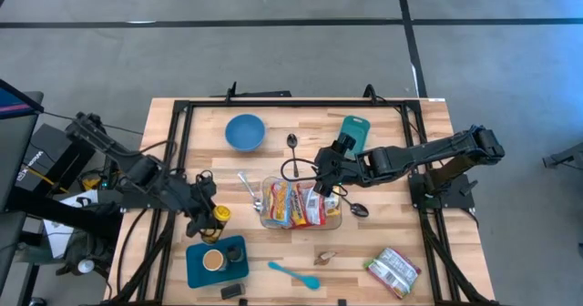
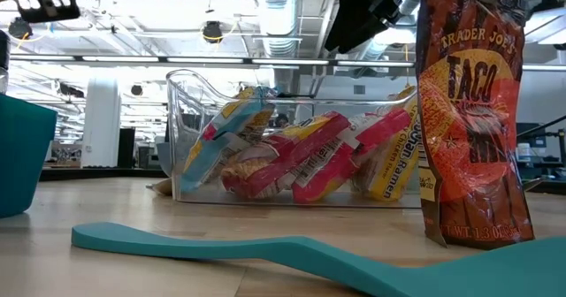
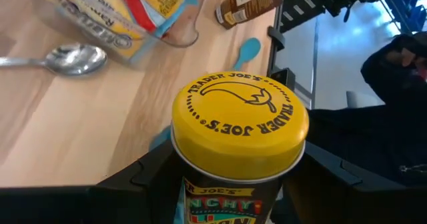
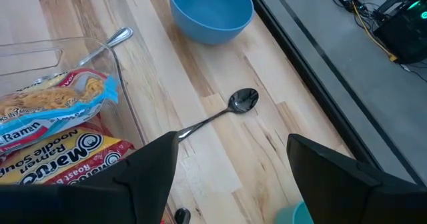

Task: Pick & Place Food Item
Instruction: Put the yellow spice can into the dark blue bin

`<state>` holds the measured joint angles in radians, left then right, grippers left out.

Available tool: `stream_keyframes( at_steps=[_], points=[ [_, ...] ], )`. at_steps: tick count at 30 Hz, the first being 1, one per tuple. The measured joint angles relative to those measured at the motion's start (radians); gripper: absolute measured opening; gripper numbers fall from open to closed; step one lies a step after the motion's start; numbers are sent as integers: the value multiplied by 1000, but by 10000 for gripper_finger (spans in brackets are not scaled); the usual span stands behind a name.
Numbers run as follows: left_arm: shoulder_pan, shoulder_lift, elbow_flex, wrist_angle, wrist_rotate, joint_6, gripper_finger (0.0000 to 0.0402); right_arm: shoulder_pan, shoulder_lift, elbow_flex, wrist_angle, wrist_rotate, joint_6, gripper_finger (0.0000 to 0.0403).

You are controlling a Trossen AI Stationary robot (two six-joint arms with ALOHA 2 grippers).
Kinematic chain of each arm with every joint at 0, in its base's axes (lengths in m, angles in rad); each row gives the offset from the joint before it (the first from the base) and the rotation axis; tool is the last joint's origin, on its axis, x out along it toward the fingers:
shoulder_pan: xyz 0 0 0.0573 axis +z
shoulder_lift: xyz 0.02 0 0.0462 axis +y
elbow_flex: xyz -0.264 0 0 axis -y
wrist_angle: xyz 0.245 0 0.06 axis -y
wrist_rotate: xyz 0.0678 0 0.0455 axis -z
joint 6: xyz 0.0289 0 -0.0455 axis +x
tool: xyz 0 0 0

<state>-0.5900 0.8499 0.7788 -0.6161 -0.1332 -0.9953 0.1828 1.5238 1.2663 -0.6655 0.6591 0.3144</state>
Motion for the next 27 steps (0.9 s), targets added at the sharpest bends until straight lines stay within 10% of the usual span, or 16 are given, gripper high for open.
stream_keyframes(
  at_steps=[27],
  points=[
    [-398, 17, 0, -77, -220, -379, 214, 0, 0, 0, 27, 0, 0, 276]
  ],
)
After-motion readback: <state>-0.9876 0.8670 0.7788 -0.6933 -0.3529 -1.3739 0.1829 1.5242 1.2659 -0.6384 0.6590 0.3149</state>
